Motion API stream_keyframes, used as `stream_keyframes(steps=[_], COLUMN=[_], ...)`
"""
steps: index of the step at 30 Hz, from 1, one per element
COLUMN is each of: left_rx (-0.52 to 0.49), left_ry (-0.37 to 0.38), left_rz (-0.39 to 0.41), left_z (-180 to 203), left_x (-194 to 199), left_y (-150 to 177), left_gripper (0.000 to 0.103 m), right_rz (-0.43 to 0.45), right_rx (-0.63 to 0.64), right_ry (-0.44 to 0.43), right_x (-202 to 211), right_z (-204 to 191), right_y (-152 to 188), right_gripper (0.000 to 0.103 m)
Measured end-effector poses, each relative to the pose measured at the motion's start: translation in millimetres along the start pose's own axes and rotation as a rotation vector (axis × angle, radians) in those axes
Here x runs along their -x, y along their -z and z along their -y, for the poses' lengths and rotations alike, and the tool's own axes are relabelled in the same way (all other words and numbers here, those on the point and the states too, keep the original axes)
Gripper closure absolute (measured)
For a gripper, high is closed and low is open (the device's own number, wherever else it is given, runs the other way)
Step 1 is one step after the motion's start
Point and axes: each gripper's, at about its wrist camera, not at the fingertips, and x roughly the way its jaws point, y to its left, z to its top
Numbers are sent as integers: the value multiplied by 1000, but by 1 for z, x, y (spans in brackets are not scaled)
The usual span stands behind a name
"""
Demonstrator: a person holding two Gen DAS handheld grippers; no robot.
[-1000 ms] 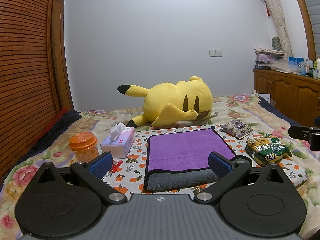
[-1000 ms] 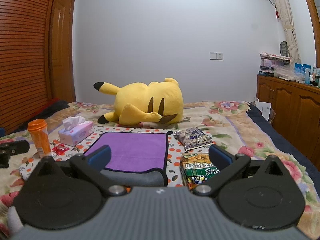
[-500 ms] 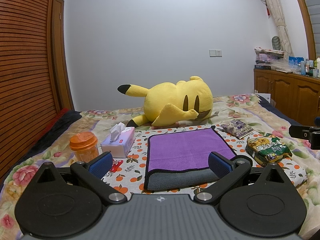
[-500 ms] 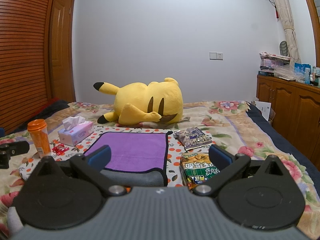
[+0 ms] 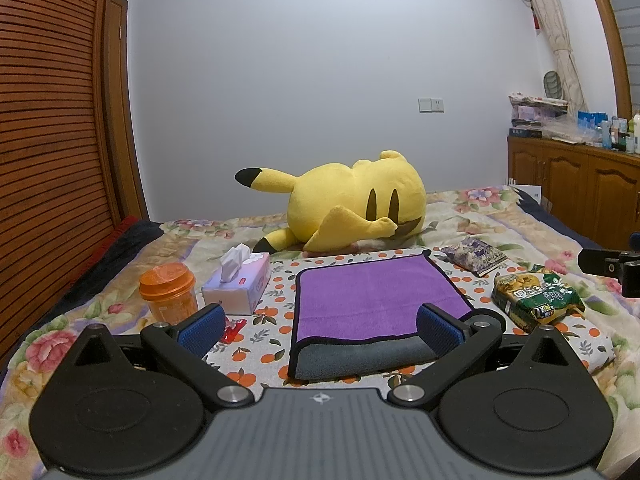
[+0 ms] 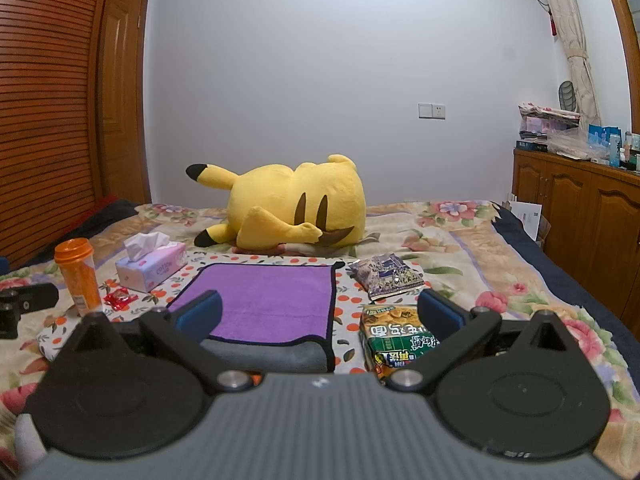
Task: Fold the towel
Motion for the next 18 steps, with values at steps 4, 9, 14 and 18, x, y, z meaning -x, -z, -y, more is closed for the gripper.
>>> stream_keyframes(steps=[4,9,14,18], left_rx=[-2,-9,-19,-26], left_ry=[1,-1,-9,-11], left_rz=[-5,-27,-38,-52], left_z=[-3,1,5,7], left_x=[-1,-9,-12,-18], left_y=[-1,4,4,4], left_gripper=[0,0,0,0], right_rz=[-3,-17,-34,-50], right_rx=[0,7,25,48], right_ry=[0,-3,-9,-21], right_x=[0,-3,-11,-18], right_z=[0,2,-1,-3], right_y=[1,7,5,6], right_gripper=[0,0,0,0])
